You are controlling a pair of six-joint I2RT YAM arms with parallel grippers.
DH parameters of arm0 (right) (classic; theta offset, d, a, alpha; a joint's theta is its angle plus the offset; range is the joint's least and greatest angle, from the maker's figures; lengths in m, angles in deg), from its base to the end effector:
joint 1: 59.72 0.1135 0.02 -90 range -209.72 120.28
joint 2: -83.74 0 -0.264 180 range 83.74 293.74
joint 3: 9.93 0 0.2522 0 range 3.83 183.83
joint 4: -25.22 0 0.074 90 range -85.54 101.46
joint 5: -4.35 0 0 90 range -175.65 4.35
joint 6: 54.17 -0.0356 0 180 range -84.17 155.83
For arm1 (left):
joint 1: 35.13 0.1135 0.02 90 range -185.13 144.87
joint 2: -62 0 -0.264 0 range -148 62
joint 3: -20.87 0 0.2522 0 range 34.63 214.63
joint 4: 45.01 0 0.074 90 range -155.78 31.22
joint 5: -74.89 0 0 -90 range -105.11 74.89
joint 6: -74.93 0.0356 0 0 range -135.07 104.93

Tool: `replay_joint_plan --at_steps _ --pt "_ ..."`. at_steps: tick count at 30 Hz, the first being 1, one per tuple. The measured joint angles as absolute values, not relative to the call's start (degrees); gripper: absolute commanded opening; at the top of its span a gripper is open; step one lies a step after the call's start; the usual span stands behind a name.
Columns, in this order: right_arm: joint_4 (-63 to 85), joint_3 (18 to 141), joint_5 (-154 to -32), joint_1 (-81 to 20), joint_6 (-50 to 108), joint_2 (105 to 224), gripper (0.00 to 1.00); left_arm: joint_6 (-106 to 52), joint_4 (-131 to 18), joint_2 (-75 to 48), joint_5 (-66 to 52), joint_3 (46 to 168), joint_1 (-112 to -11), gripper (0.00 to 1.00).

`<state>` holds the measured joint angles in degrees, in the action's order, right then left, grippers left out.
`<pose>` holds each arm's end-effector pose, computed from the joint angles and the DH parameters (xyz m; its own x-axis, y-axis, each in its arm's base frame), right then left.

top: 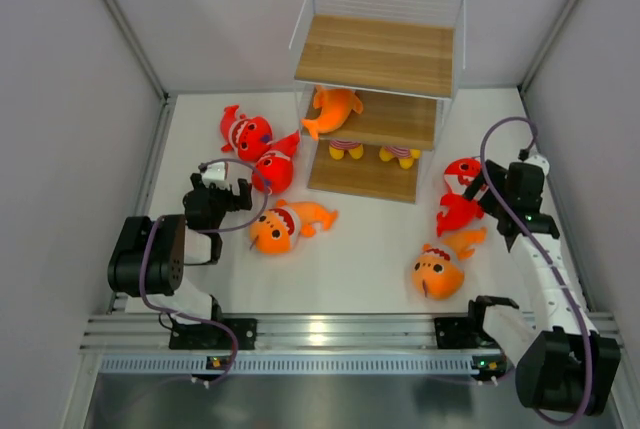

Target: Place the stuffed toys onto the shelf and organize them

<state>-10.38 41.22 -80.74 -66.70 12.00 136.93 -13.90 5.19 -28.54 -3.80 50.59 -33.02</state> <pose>0.1987 -0.0274 0.2490 -0.4784 0.4641 -0.7455 0.4172 0.8671 0.2721 0.2526 0.0023 0.1372 -0.1809 0.0134 -0.9834 0.1603 0.9869 -0.0161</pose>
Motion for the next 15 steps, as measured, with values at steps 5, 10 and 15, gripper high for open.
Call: replay_joint_plan --at_steps 5,10,15 --pt "-8.07 38.29 -83.45 -66.7 13.99 136.65 0.9 -13.88 5.19 -28.54 -3.8 50.59 -33.02 0.98" --pt "-6.05 35.53 -86.43 -66.7 16.11 133.85 0.9 -14.25 4.88 -28.46 -3.82 50.64 -33.02 0.98" --pt "-5.33 35.23 -88.0 -66.73 17.2 133.46 0.87 -17.68 -12.65 -26.4 -0.8 61.2 -29.33 0.94"
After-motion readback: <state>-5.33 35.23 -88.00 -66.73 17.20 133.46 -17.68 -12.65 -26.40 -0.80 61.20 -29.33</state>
